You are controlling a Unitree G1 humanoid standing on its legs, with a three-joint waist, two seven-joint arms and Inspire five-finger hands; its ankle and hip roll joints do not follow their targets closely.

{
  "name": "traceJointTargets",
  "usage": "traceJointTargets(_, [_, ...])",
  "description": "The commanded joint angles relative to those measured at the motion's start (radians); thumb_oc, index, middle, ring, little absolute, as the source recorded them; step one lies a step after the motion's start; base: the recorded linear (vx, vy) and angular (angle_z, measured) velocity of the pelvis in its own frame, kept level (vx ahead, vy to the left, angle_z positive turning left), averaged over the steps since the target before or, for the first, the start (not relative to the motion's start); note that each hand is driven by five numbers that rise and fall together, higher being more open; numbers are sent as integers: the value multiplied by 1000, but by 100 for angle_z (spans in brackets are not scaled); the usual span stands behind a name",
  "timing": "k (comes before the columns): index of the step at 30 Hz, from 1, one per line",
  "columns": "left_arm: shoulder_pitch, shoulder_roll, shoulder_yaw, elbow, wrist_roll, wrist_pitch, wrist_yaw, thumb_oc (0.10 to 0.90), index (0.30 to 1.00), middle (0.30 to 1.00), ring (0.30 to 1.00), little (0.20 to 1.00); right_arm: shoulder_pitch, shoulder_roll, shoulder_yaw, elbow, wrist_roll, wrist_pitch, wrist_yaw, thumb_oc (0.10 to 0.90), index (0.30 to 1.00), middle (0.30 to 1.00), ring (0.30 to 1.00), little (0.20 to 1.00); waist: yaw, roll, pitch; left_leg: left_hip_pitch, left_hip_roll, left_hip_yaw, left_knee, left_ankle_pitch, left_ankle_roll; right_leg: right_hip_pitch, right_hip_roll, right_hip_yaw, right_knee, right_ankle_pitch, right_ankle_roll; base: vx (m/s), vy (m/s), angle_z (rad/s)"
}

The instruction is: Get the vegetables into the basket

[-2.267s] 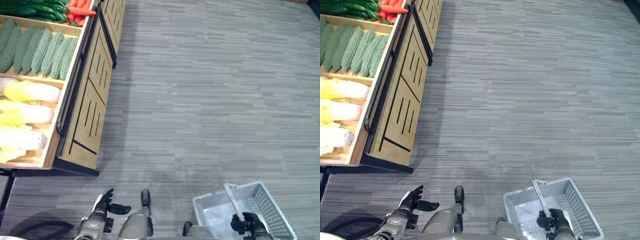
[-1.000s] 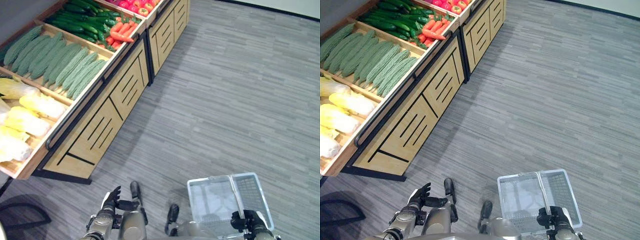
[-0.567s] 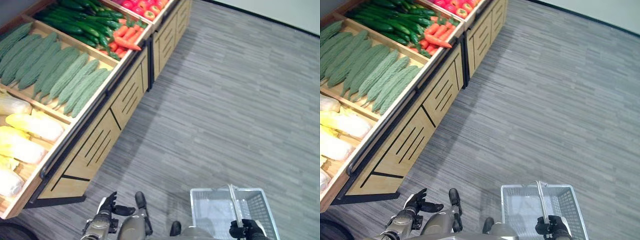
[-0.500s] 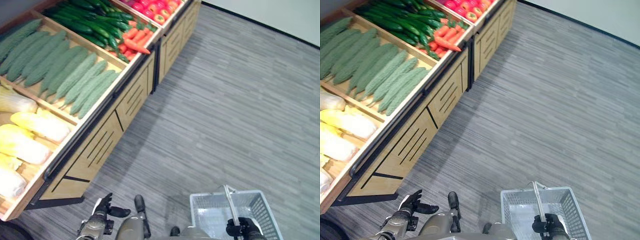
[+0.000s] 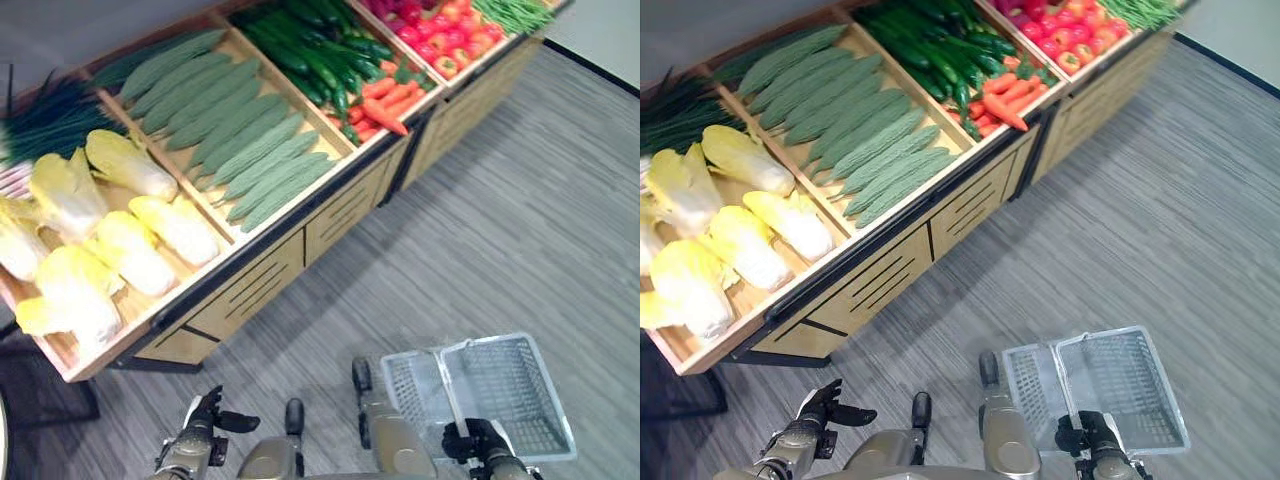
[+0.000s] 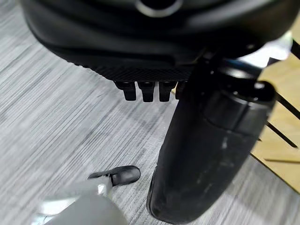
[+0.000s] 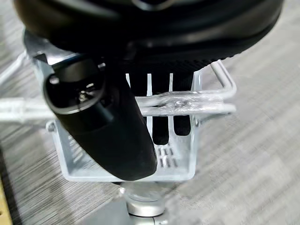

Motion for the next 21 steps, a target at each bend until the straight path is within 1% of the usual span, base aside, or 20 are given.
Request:
traceJointTargets(1, [16,27,10,-26,-4,-30,1,900,1000,1000,1000,1000,2,-103,-37,-1,10,-17,-14,400,300,300,300,300,11,6,2,-14,34,87,75,-35,-94,42,9,-29,75,60,28,148,-255,143])
traceJointTargets(3, [30,25,19,-24,-9,-31,-3,900,1000,1000,1000,1000,-1,-116,-42,-8,9,-20,-11,400,300,300,300,300,18,10,-9,-18,50,65,70,-29,-107,56,18,-52,67,50,16,136,-260,98])
traceJointTargets(5, [36,25,13,-31,-8,-31,-7,900,1000,1000,1000,1000,-11,-132,-35,-21,10,-24,-6,400,300,300,300,300,20,14,-13,-32,63,43,89,-28,-121,60,25,-81,75,32,5,109,-250,35])
traceJointTargets(7, [29,22,3,-30,-6,-30,-6,900,1000,1000,1000,1000,-25,-147,-36,-14,14,-26,-9,400,300,300,300,300,24,18,-11,-46,72,35,115,-25,-134,70,24,-112,78,19,-5,78,-177,38])
traceJointTargets(8, [28,22,3,-30,-6,-30,-6,900,1000,1000,1000,1000,-25,-148,-36,-13,14,-26,-9,400,300,300,300,300,23,18,-11,-46,72,34,116,-26,-134,70,23,-114,78,18,-5,72,-150,57])
traceJointTargets(9, [20,16,-3,-28,-6,-28,-5,900,1000,1000,1000,1000,-24,-157,-43,-14,17,-28,-12,400,300,300,300,300,19,20,-8,-63,84,76,162,-25,-142,89,9,-153,83,3,-14,64,-111,73])
traceJointTargets(10, [18,14,-7,-30,-7,-27,-5,900,1000,1000,1000,1000,-22,-160,-47,-13,19,-28,-13,400,300,300,300,300,15,22,-6,-69,91,109,172,-22,-145,98,2,-170,85,-1,-17,75,-140,85])
traceJointTargets(11, [11,10,-9,-27,-4,-24,-3,900,1000,1000,1000,1000,-22,-163,-53,-5,24,-28,-15,400,300,300,300,300,7,24,-5,-77,118,182,172,-7,-150,111,-10,-196,84,-5,-20,50,-53,83])
traceJointTargets(12, [11,8,-12,-29,-2,-24,-4,900,1000,1000,1000,1000,-14,-161,-60,-6,28,-27,-16,400,300,300,300,300,1,25,-6,-77,142,235,164,7,-154,121,-19,-214,81,-7,-20,46,-42,119])
traceJointTargets(13, [9,6,-21,-37,11,-20,-2,900,1000,1000,1000,1000,3,-158,-77,2,36,-23,-19,400,300,300,300,300,-8,34,-11,-74,193,330,128,39,-168,137,-38,-257,72,-11,-15,75,9,113])
traceJointTargets(14, [9,4,-24,-30,25,-16,1,900,1000,1000,1000,1000,15,-150,-82,2,38,-18,-22,400,300,300,300,300,-9,46,-21,-77,220,355,84,75,-185,148,-47,-287,64,-14,-7,60,6,111])
traceJointTargets(15, [9,4,-24,-30,25,-16,2,900,1000,1000,1000,1000,15,-150,-82,2,38,-18,-22,400,300,300,300,300,-10,46,-21,-77,220,354,83,76,-185,148,-47,-288,64,-14,-7,93,85,97])
traceJointTargets(16, [13,2,-24,-27,33,-14,7,900,1000,1000,1000,1000,17,-144,-81,5,37,-15,-23,400,300,300,300,300,-5,57,-32,-78,231,351,46,108,-193,157,-49,-302,60,-18,-1,91,106,80])
traceJointTargets(17, [17,1,-18,-20,35,-10,5,900,1000,1000,1000,1000,16,-138,-80,9,37,-14,-19,400,300,300,300,300,-5,60,-39,-68,228,352,28,100,-190,158,-50,-304,64,-23,2,91,108,58])
traceJointTargets(21, [26,3,-12,-23,36,-11,10,900,1000,1000,1000,1000,22,-127,-83,16,30,-12,-20,400,300,300,300,300,0,64,-45,-48,211,355,-12,101,-178,155,-64,-299,91,-26,8,58,129,-7])
